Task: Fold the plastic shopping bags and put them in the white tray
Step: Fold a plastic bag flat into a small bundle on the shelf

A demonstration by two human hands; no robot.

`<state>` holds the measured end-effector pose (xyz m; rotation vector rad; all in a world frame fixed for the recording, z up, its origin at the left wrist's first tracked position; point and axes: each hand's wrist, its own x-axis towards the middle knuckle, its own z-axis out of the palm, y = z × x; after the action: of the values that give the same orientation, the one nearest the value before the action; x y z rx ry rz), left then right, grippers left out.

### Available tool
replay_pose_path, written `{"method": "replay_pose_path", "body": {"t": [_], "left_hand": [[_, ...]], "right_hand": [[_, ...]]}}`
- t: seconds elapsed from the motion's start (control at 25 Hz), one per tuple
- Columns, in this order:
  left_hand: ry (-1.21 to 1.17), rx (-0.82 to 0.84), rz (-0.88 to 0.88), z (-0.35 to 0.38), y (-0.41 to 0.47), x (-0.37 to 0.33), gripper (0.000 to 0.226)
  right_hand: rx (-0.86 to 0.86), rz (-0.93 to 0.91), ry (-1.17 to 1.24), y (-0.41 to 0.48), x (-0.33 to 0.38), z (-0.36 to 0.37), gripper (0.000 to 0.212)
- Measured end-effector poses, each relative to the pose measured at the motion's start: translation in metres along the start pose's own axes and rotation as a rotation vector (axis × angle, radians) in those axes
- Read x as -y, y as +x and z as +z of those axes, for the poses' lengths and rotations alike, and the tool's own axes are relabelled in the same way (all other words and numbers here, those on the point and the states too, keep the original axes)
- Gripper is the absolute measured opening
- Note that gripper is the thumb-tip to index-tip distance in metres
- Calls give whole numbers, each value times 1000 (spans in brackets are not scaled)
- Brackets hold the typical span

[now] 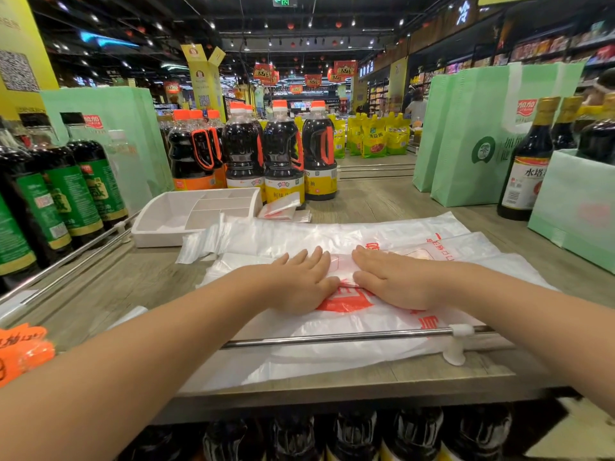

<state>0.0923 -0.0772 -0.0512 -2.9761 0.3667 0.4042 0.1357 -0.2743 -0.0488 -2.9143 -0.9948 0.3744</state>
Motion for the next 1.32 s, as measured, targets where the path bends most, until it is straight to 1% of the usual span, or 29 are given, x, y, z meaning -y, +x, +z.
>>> {"method": "replay_pose_path", "body": {"t": [0.12, 0.16, 0.2, 0.24, 0.36, 0.44, 0.52, 0.56, 0.64, 0.76, 0.8, 0.88, 0.96, 1.08, 1.2, 1.24, 1.32], "left_hand": [[-12, 7, -7, 1, -1, 2, 66], [-53, -18, -13, 2, -1, 3, 67], [-97, -60, -13, 2, -1, 4, 68], [-125, -119, -9, 1, 0, 5, 67], [-138, -330, -22, -2, 0, 12, 55], [-225, -454, -61, -3, 0, 18, 44], [-367, -523, -111, -3, 1, 18, 37], [-433, -519, -147, -3, 2, 16, 37], [-570, -471, -204, -5, 4, 14, 43], [-788, -421, -242, -9, 5, 14, 62], [-870, -421, -250, -10, 5, 15, 66], [-985, -413, -257, -9, 3, 17, 66], [-989, -418, -254, -9, 3, 17, 65], [-998, -446, -249, -8, 4, 18, 59], [-1113, -454, -259, -8, 3, 21, 40], [-1192, -456, -255, -10, 3, 25, 34], [-1456, -467, -188, -18, 1, 33, 22]], "right_hand": [[-16, 22, -7, -2, -1, -1, 62], [-60, 15, 5, -1, -1, 0, 55], [-127, 12, 16, -1, -2, 0, 45], [-214, 8, 28, -1, -3, 0, 39], [-391, 24, 44, -1, -8, -1, 38], [-451, 53, 158, -2, -10, -3, 32], [-431, 79, 277, -3, -8, -5, 33], [-393, 97, 309, -3, -7, -8, 40], [-308, 137, 327, 1, 0, -15, 53], [-220, 184, 313, 11, 7, -27, 61], [-198, 192, 325, 14, 8, -28, 61], [-186, 193, 381, 17, 10, -26, 52], [-231, 184, 481, 21, 11, -22, 40], [-292, 154, 752, 25, 13, -19, 25], [-298, 80, 928, 29, 13, -23, 21], [-308, 60, 951, 31, 15, -27, 20], [-359, 53, 974, 37, 20, -38, 19]]}}
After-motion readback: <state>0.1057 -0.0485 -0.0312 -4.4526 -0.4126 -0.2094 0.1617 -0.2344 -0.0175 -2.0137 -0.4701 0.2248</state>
